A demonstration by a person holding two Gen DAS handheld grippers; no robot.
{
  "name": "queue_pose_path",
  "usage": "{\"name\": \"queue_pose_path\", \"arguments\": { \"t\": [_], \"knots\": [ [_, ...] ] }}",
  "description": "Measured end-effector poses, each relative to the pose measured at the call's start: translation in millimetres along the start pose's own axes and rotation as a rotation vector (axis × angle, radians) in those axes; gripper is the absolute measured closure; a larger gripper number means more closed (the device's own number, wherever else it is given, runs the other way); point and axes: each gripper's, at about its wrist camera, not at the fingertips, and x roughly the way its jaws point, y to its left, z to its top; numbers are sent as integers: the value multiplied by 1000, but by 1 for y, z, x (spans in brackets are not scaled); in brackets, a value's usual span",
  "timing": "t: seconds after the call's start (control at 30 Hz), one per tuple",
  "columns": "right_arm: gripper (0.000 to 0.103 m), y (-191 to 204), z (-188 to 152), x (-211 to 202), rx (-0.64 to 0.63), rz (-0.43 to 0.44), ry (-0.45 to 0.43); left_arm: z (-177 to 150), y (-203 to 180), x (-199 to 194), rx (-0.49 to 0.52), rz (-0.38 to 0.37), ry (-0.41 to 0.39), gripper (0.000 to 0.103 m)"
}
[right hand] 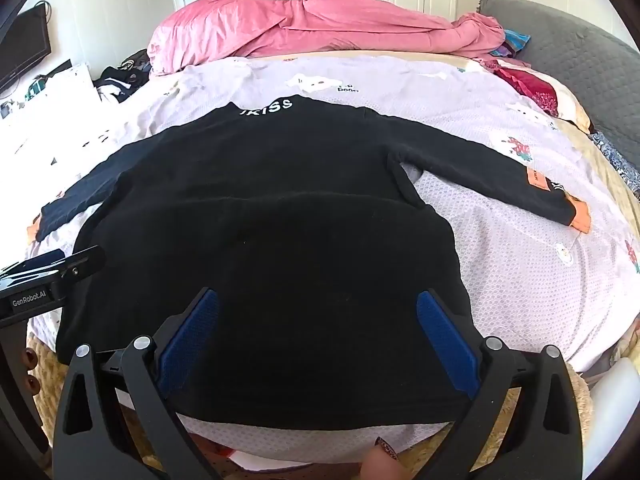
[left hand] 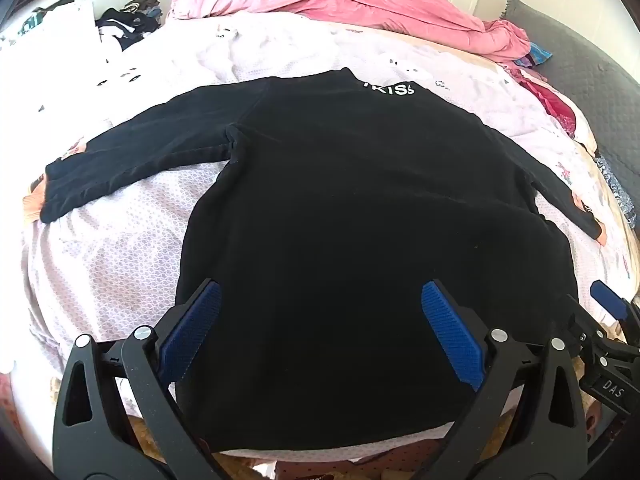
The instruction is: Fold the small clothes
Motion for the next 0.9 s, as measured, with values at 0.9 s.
{"name": "queue_pose_path", "arguments": {
  "t": [0.9],
  "knots": [
    [4,14,-8,-1,-19,17,5,-1,6,0,-7,-5,1,9]
  ]
}}
